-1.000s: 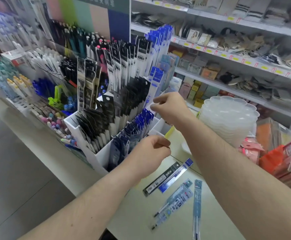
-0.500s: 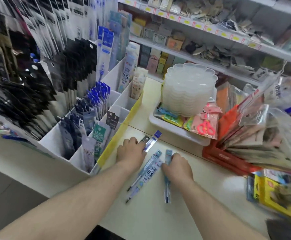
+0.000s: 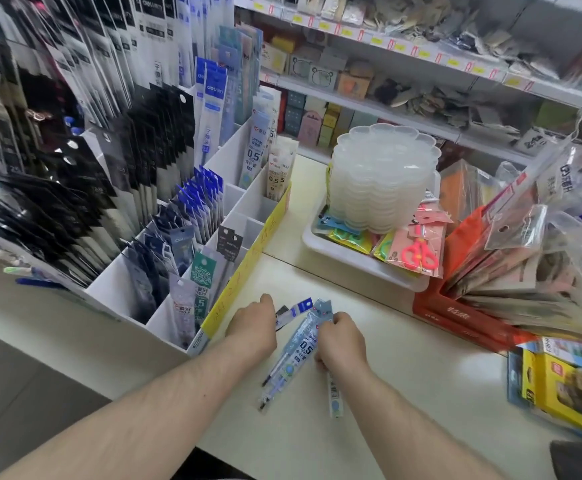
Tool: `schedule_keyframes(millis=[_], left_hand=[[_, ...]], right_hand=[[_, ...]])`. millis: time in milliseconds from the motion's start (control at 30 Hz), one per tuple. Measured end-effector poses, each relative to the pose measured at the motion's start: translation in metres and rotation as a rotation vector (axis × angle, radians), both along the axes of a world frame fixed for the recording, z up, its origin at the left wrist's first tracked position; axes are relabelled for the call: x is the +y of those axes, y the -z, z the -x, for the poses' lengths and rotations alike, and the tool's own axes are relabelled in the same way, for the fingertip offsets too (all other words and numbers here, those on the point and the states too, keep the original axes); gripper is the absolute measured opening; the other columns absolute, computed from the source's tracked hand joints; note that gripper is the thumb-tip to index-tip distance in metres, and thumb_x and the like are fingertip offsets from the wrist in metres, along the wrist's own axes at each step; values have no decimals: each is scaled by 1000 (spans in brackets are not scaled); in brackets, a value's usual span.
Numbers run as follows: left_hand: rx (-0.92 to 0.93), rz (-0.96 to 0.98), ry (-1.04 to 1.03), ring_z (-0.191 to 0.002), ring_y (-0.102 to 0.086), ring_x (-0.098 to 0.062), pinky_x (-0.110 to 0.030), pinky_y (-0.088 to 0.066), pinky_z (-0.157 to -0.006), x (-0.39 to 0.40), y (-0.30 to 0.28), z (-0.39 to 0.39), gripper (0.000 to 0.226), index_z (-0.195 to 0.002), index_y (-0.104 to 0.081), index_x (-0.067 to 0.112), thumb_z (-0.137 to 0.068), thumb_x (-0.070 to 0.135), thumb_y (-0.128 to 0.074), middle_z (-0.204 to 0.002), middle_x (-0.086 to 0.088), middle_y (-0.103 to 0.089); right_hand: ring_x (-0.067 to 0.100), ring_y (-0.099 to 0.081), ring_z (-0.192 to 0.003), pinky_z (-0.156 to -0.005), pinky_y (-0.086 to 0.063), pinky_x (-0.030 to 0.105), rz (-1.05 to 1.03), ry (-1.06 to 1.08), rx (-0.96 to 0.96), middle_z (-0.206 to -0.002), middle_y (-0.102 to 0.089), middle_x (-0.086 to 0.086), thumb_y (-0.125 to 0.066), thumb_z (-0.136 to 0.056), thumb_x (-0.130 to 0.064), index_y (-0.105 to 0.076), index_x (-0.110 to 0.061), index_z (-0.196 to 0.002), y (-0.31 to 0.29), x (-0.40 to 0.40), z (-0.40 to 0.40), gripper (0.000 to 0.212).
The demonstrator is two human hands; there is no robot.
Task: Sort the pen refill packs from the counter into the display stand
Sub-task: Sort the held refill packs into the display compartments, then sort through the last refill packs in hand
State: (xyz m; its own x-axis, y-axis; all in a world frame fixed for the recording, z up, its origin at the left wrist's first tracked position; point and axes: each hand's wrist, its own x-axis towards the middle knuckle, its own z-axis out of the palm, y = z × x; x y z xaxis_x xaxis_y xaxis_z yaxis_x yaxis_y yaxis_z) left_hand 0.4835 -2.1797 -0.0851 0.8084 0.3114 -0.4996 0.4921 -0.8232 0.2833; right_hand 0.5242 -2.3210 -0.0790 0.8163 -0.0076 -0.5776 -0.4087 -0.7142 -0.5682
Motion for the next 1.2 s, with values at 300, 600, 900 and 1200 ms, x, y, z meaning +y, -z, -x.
schedule_keyframes(millis=[300, 600, 900, 1200], left_hand=[[19, 19, -88, -99, -57, -30, -30, -43, -69, 17, -1, 7, 17, -106, -51, 11, -90, 16, -56, -115, -11, -50], [-133, 407, -288, -72, -52, -22, -30, -38, -58, 21, -20, 12, 7, -93, -44, 20, -99, 20, -42, -83, -4, -52], [-338, 1027, -565, -69, -55, -16, -23, -43, -53, 11, -75, 1, 52, -114, -59, 30, -89, -11, -40, -98, -3, -61], [-536, 1045, -486, -70, -68, -7, -24, -52, -65, 11, -117, 1, 15, -105, -65, 23, -96, 11, -60, -76, 11, -72]], right_hand=[[28, -65, -95, -66, -45, 27, 317, -356, -44, -103, -65, 6, -64, -79, -23, -53, -12, -96, 2, 32, 0, 23], [26, -60, -73, -56, -42, 25, 92, -227, 6, -81, -61, 6, -62, -77, -18, -55, -13, -84, -9, 20, -20, 11], [19, -57, -56, -52, -45, 29, -574, 81, -248, -67, -61, 3, -59, -83, 4, -62, -11, -87, -94, 25, -37, 16], [40, -59, -75, -72, -50, 58, -859, 99, -221, -93, -66, 36, -69, -87, 2, -64, 1, -96, -133, 37, -33, 11]])
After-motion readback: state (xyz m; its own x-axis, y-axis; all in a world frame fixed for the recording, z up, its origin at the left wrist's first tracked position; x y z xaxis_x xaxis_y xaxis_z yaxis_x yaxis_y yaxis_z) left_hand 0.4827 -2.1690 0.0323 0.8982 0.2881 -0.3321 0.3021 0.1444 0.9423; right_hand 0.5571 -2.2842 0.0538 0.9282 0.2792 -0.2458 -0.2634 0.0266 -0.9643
